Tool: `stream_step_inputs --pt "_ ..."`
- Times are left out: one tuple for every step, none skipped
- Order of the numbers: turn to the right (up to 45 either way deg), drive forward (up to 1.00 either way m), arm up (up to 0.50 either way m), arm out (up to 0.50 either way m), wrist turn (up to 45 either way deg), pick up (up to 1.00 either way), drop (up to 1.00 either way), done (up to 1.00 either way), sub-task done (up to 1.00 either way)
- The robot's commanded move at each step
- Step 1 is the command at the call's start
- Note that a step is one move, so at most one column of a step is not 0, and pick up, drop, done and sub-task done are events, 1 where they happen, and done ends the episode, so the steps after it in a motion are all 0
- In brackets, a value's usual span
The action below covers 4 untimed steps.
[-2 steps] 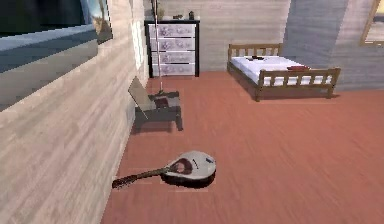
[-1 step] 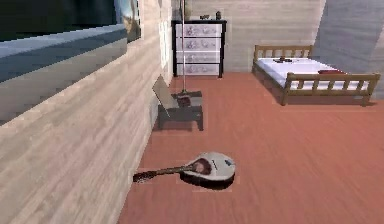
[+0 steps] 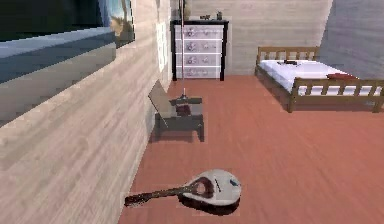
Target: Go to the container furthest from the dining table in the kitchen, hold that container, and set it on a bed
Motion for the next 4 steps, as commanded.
stream_step_inputs --pt "42.0 0.00 0.00 0.00 0.0 0.00 0.00 0.00 0.00" --pt "0.0 0.85 0.00 0.00 0.0 0.00 0.00 0.00 0.00" --pt "42.0 0.00 0.00 0.00 0.0 0.00 0.00 0.00 0.00" --pt "0.0 0.05 0.00 0.00 0.0 0.00 0.00 0.00 0.00"
